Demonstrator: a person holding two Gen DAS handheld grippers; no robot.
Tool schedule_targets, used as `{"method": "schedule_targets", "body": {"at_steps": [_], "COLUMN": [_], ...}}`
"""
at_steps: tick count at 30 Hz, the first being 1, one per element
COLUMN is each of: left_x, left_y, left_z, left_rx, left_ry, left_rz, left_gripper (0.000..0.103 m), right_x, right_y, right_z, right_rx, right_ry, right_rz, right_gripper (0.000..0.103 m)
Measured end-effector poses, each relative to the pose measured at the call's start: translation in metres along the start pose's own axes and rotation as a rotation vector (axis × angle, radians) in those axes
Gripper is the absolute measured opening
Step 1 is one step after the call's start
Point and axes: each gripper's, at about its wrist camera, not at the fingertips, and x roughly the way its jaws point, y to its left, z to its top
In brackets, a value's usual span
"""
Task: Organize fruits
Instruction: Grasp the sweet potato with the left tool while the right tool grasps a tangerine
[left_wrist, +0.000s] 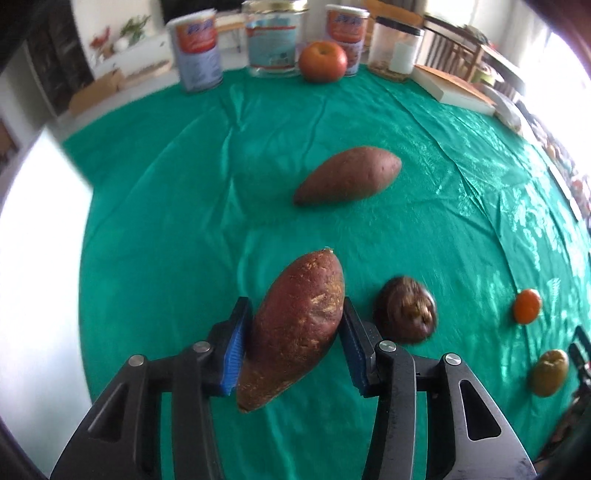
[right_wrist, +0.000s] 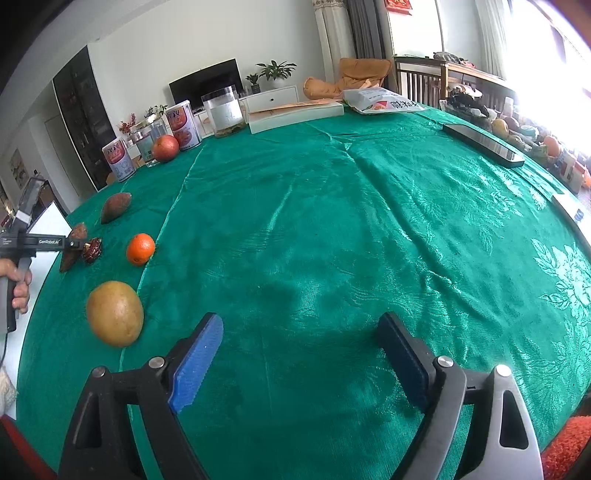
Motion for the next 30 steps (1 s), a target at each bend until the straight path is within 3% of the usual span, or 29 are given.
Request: {"method": "schedule_targets", "body": {"at_steps": [2, 5, 10, 11, 12, 13, 15, 18, 23, 27, 30], "left_x": [-0.016, -0.038, -0.048, -0.051, -0.053, -0.053, -0.05, -0.047, -0.052, -0.06, -0.064], "left_y": [0.013, 0.021, 0.021, 0.019, 0.017, 0.016, 0.014, 0.011, 0.009, 0.021, 0.022], "left_z": [-0.027, -0.068, -0.122, -0.126, -0.13, -0.132, -0.136, -0.139, -0.14, -0.147, -0.149], "left_rx": [-0.109, -0.183, -0.203, -0.186, -0.165, -0.152, -0.154, -0.147, -0.077, -0.097, -0.098], "left_ry": [0.044, 0.076, 0.058, 0.002, -0.05, -0.083, -0.127, -0.157, -0.143, -0.141, -0.14], "left_rz": [-0.06, -0.112, -0.096, -0.085, -0.06, -0.033, 0.013, 0.013, 0.004, -0.015, -0.042], "left_gripper": [0.048, 0.048, 0.048, 0.049, 0.057, 0.071, 0.083, 0.084, 0.084, 0.084, 0.084], "right_x": [0.0, 0.0, 0.0, 0.0, 0.0, -0.001, -0.002, -0.003, -0.003, -0.004, -0.008], "right_y": [0.0, -0.001, 0.0, 0.0, 0.0, 0.0, 0.0, -0.002, -0.001, 0.003, 0.016], "right_z": [0.0, 0.0, 0.0, -0.001, -0.001, -0.001, -0.002, -0.003, -0.003, 0.0, 0.026], "right_rx": [0.003, 0.003, -0.003, -0.005, -0.007, -0.008, -0.006, 0.002, -0.007, -0.009, 0.043], "right_ry": [-0.001, -0.001, -0.001, -0.001, -0.001, -0.002, -0.005, -0.011, -0.01, -0.001, 0.017], "right_rz": [0.002, 0.002, -0.007, -0.01, -0.013, -0.014, -0.012, 0.007, 0.04, 0.041, 0.165], "right_gripper": [0.086, 0.086, 0.086, 0.086, 0.086, 0.086, 0.086, 0.086, 0.086, 0.086, 0.086]}}
